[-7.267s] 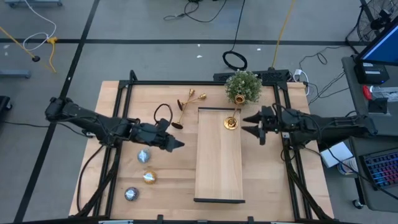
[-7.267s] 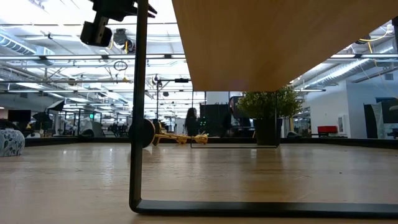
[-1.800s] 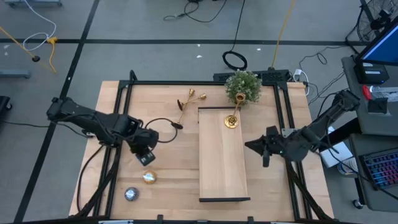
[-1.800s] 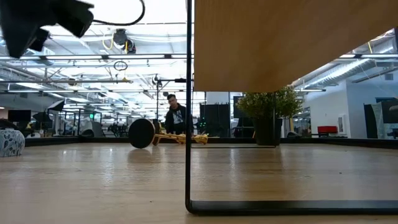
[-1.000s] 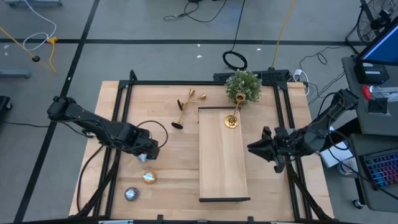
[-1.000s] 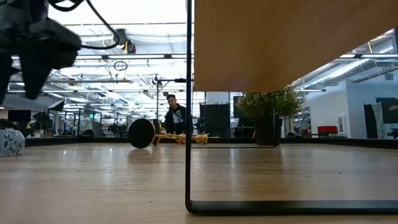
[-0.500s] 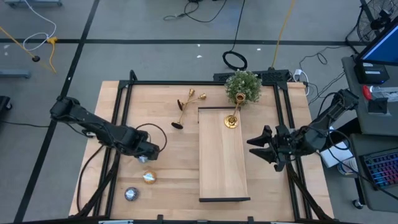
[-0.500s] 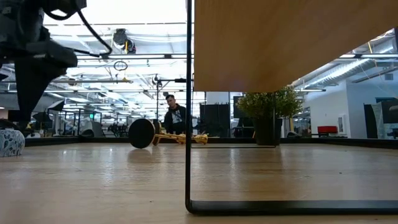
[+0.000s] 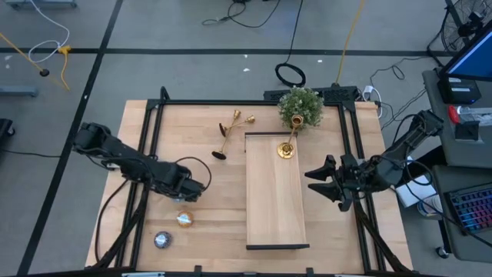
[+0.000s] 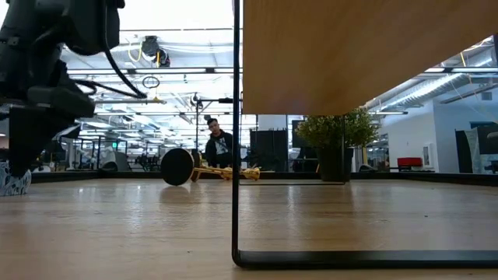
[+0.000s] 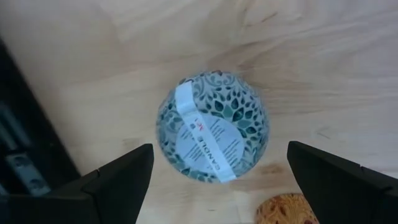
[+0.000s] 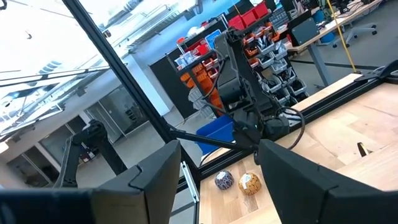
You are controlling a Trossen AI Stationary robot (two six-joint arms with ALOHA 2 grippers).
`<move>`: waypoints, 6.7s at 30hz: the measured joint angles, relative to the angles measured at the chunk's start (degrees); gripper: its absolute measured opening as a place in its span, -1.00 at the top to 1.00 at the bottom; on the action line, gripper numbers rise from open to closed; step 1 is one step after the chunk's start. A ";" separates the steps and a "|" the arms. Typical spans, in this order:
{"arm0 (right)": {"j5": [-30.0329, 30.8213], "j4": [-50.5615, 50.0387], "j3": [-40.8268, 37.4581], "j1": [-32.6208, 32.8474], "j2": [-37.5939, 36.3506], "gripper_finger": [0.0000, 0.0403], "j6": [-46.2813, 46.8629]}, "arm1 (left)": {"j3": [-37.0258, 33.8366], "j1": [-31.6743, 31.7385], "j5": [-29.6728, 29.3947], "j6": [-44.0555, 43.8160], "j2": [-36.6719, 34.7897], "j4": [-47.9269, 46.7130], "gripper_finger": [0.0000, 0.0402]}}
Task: Pick & Place candle stick holders
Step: Put the green patterned scented candle on the shelf
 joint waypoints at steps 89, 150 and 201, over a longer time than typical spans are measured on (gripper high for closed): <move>7.24 -47.19 49.19 -3.85 31.69 -0.20 -26.55 | 16.44 1.93 -3.52 29.55 18.52 148.83 -0.45; -28.54 1.82 49.96 -15.08 36.89 -0.25 -55.64 | 50.58 5.51 11.47 27.01 25.29 134.14 -0.45; 7.80 -3.82 50.10 -11.17 22.11 -0.25 -42.34 | 50.56 10.40 15.82 24.90 25.31 135.76 -0.45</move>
